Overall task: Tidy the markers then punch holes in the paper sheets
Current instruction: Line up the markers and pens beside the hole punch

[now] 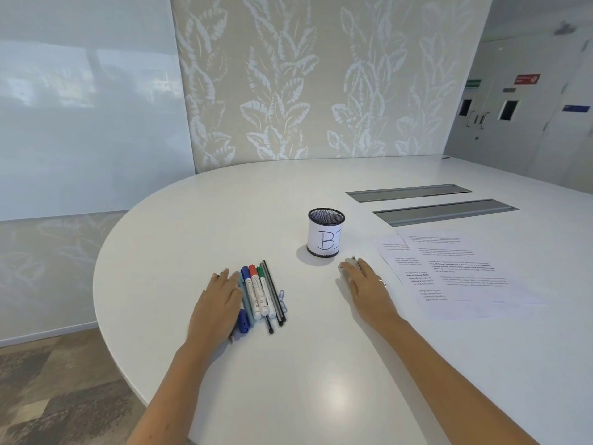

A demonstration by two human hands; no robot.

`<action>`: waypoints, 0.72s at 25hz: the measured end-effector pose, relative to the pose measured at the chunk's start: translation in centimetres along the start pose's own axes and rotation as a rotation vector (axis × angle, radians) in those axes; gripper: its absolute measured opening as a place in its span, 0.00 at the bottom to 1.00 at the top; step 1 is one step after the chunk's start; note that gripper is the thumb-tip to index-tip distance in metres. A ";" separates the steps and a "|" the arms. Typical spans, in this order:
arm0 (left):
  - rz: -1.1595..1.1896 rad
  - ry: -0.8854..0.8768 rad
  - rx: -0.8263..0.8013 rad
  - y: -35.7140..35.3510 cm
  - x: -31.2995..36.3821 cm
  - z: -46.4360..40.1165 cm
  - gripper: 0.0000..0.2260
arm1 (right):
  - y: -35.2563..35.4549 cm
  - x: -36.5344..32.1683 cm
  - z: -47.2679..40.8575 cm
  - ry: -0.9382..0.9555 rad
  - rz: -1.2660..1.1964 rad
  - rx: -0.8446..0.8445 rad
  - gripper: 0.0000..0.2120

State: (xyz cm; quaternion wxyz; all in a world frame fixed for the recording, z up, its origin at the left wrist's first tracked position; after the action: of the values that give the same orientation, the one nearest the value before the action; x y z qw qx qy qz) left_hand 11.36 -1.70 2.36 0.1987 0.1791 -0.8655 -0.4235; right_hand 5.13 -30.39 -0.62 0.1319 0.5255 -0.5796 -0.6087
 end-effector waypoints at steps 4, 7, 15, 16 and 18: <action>0.115 0.275 0.252 1.0 -0.6 -0.5 0.17 | 1.6 0.8 0.2 0.013 -0.154 0.000 0.19; 0.170 0.137 0.290 0.5 4.4 -5.1 0.17 | 3.0 1.4 0.5 -0.036 -0.362 0.022 0.19; 0.193 -0.137 0.015 -10.5 20.2 -15.1 0.18 | 8.8 8.1 -1.0 0.124 -0.132 0.183 0.09; 0.193 -0.120 -0.068 -12.5 21.6 -16.1 0.18 | 9.6 10.2 -2.1 0.077 -0.113 0.182 0.09; 0.155 -0.063 -0.221 -16.4 23.6 -17.7 0.19 | 11.1 14.8 -4.4 -0.039 -0.083 0.159 0.11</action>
State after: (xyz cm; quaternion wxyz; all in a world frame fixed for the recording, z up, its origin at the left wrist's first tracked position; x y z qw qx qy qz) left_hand 2.25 -34.18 3.70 0.2220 0.0752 -0.8306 -0.5050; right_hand -2.50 -47.51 2.53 0.0531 0.5457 -0.6063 -0.5760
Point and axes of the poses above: each hand's wrist, its own z-axis away from the middle knuckle, its own y-axis out of the back of the hand, x = y × z, the point moved 7 cm from there along -z, towards the middle knuckle, and after that the axes turned 15 degrees about -y, right-handed, at the moved point
